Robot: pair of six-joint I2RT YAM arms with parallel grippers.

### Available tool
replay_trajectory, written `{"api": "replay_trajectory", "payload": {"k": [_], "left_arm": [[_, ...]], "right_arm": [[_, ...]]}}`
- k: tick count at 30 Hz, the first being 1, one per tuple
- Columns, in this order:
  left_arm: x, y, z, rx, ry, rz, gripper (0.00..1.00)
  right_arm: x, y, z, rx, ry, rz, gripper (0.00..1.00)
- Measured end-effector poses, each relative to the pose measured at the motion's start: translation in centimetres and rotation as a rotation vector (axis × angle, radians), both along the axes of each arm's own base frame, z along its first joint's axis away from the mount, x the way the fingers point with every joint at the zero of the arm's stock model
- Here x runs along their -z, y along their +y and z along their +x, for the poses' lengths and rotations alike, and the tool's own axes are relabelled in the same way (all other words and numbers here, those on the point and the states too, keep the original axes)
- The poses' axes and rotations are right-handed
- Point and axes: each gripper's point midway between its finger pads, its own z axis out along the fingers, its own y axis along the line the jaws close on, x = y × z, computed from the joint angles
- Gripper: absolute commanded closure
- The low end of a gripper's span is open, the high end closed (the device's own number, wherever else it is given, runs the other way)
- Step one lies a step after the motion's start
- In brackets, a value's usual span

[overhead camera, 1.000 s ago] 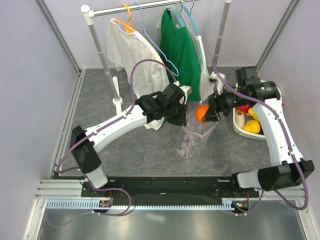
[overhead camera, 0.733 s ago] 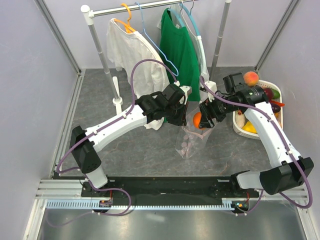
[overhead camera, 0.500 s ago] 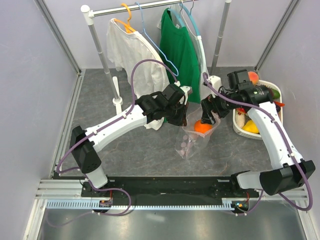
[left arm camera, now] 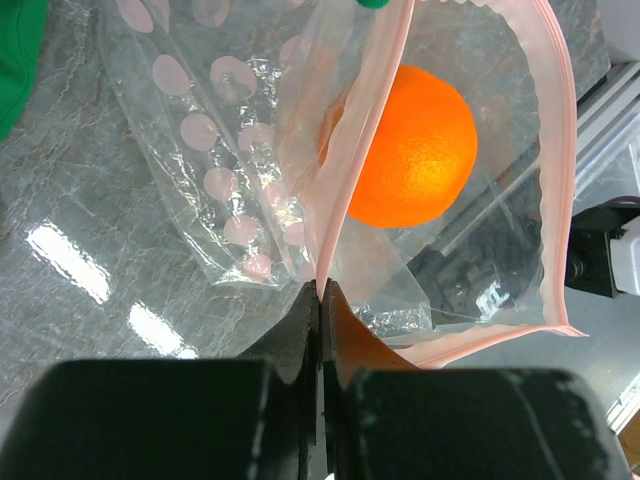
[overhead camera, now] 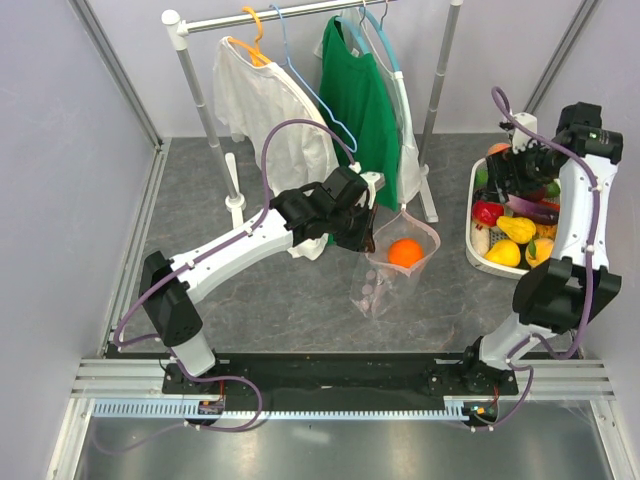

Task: Place the food in the zip-top bag and seal the zipper
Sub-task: Place the fake fruit in the zipper food storage bag, then pick up the fake fruit from the bin.

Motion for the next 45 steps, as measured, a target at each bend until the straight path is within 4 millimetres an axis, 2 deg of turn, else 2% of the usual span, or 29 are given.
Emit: {"api": "replay_trajectory", "payload": {"k": [4, 9, 13, 18, 22, 27, 36, 45], "left_arm": [[0.1, -0.1, -0.3, 0.011, 0.011, -0.005, 0.98], [0.0, -0.2, -0.4, 0.018, 0.014, -0.012, 0.98], [0.1, -0.5, -0.6, 0.030, 0.020, -0.026, 0.98], [0.5, -0.4, -0.8, 0.034, 0.030, -0.019, 0.98], [0.5, -0.4, -0.8, 0.035, 0.031, -0.020, 0.98], [0.6, -0.4, -0.8, 0.035, 0.031, -0.020, 0.98], [0.6, -0.4, -0.8, 0.035, 0.032, -0.020, 0.98], [0.6, -0.4, -0.8, 0.035, 0.032, -0.020, 0.98]], "right_arm": [[2.0, -4.4, 0.2, 0.006, 0.043, -0.124, 0.02], [2.6, -6.8, -0.7, -0.050, 0.063, -0.269, 0.02], [4.2, -7.2, -1.4, -0.129, 0.100, -0.372, 0.04], [7.4, -6.1, -1.9, -0.237, 0.152, -0.472, 0.09], [9.1, -5.4, -1.4, -0.282, 0.151, -0.546, 0.11], [10.6, -5.9, -1.0, -0.290, 0.136, -0.655, 0.13], [11.8, -7.4, 0.0, -0.275, 0.110, -0.769, 0.17], [13.0, -7.5, 0.2, -0.273, 0.102, -0.793, 0.26]]}}
